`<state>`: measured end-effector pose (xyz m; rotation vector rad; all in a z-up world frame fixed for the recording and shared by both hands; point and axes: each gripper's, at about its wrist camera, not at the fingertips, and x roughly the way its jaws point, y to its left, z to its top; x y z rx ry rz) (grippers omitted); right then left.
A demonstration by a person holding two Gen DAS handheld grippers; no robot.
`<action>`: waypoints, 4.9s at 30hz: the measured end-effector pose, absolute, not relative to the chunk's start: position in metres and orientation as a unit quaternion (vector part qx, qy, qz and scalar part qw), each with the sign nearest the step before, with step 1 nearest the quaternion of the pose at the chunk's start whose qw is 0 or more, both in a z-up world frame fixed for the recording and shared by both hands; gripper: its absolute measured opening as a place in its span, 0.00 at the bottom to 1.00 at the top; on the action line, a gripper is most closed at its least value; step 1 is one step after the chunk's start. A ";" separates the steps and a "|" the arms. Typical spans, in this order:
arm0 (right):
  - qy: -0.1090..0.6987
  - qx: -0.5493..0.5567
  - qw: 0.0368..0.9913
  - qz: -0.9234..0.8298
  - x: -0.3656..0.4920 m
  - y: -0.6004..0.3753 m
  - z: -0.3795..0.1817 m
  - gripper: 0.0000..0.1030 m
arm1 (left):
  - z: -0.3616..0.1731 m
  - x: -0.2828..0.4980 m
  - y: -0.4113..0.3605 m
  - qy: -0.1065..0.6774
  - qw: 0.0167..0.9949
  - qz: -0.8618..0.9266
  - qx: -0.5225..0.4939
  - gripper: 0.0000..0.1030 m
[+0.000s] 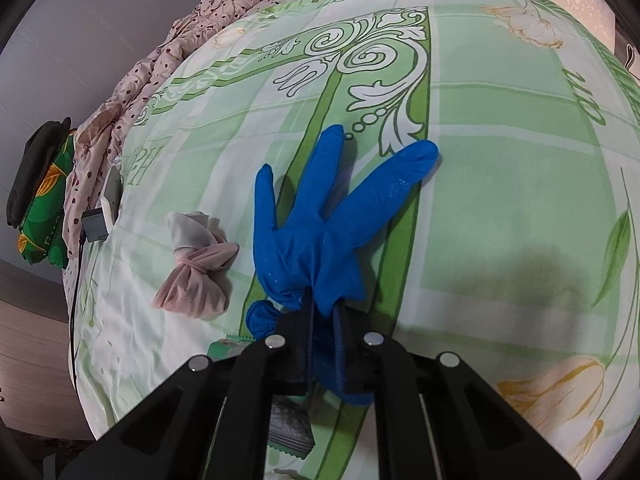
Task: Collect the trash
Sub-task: 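Grasp the white tissue with the left tool while the right grasps the blue glove, then carry the tissue with the left tool while the right carries the glove over the bin, then open the left tool over the bin while the right tool opens too, then move both open tools back over the pink sock and foil packet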
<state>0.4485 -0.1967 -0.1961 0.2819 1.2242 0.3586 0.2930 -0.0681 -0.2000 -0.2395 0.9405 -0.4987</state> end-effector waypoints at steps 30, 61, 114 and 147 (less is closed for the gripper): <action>0.486 0.169 0.838 0.181 0.363 -0.249 -0.089 0.05 | -0.149 0.257 -0.055 0.421 0.875 -0.213 -0.104 0.21; 0.387 0.201 0.892 0.119 0.217 -0.399 0.015 0.05 | -0.049 0.191 -0.139 0.359 0.897 -0.251 -0.056 0.21; 0.393 0.292 0.871 -0.033 0.084 -0.614 -0.063 0.07 | -0.095 0.145 -0.405 0.420 0.829 -0.363 0.064 0.25; 0.391 0.277 0.878 -0.019 0.112 -0.549 -0.031 0.57 | -0.067 0.195 -0.277 0.377 0.887 -0.267 0.031 0.70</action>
